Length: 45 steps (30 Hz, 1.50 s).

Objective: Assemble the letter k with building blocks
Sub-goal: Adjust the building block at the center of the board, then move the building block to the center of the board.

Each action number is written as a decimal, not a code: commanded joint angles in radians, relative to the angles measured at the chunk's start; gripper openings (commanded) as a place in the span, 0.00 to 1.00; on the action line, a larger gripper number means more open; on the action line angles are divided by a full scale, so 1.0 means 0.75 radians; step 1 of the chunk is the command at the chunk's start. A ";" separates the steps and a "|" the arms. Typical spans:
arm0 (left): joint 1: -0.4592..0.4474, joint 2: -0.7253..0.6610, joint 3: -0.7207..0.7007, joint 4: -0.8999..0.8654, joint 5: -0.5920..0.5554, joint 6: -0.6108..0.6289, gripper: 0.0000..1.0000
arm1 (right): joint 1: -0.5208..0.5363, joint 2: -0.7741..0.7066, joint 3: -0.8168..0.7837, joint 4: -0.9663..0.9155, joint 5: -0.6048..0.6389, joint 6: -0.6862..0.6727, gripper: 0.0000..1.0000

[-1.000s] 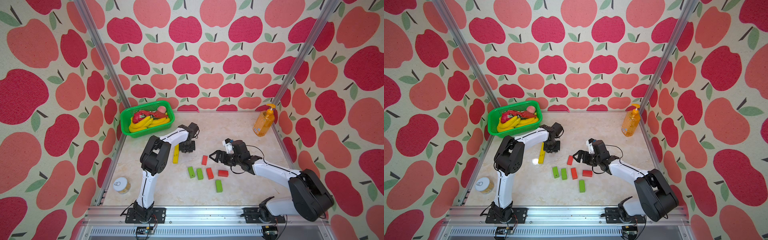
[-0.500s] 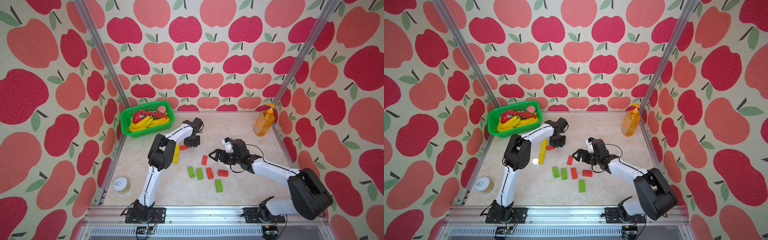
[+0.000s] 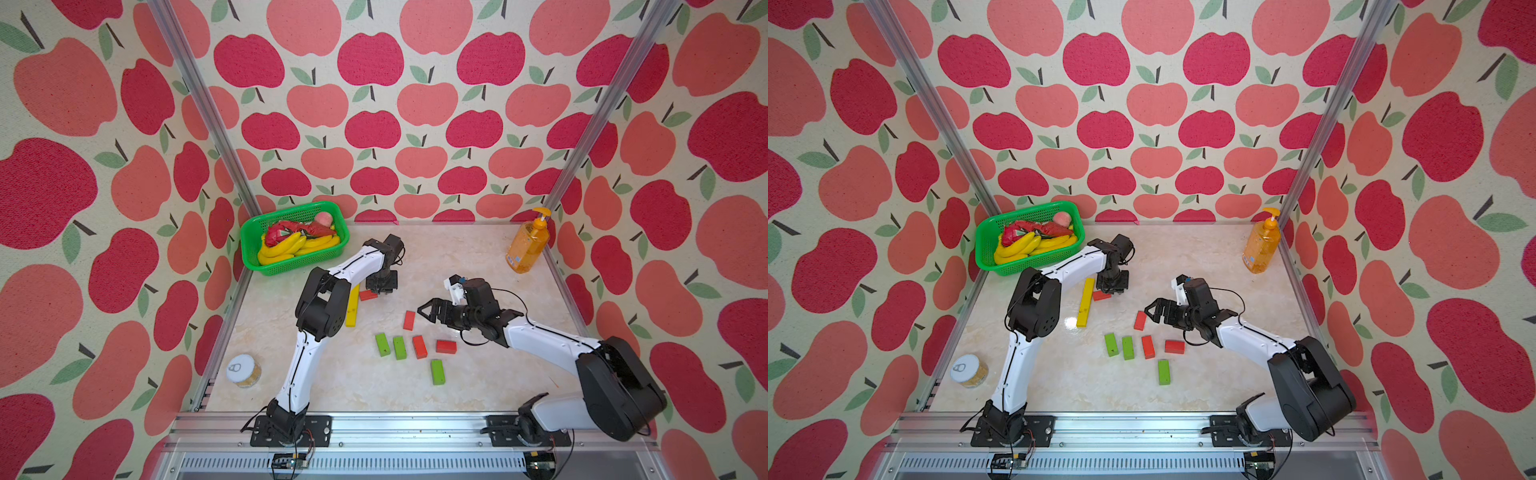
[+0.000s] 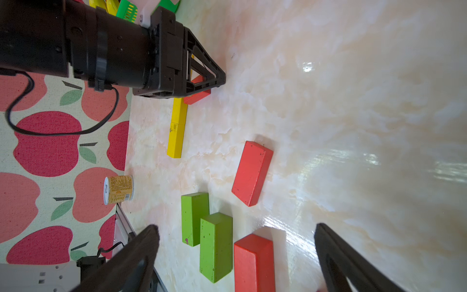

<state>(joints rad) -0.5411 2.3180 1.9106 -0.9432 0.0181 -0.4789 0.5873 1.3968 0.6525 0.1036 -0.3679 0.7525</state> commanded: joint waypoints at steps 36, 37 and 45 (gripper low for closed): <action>-0.315 -0.336 -0.391 0.035 0.109 0.069 0.61 | 0.004 -0.059 -0.029 -0.015 0.034 -0.016 0.99; -0.320 -0.320 -0.387 0.031 0.107 0.060 0.61 | 0.003 -0.071 -0.035 -0.016 0.038 -0.017 0.99; -0.340 -0.201 -0.291 0.018 0.103 0.012 0.59 | -0.050 -0.181 -0.099 -0.071 0.044 -0.039 0.99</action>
<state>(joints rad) -0.7856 2.1296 1.6470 -0.8982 0.1089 -0.4412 0.5720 1.2976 0.6048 0.0837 -0.3386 0.7486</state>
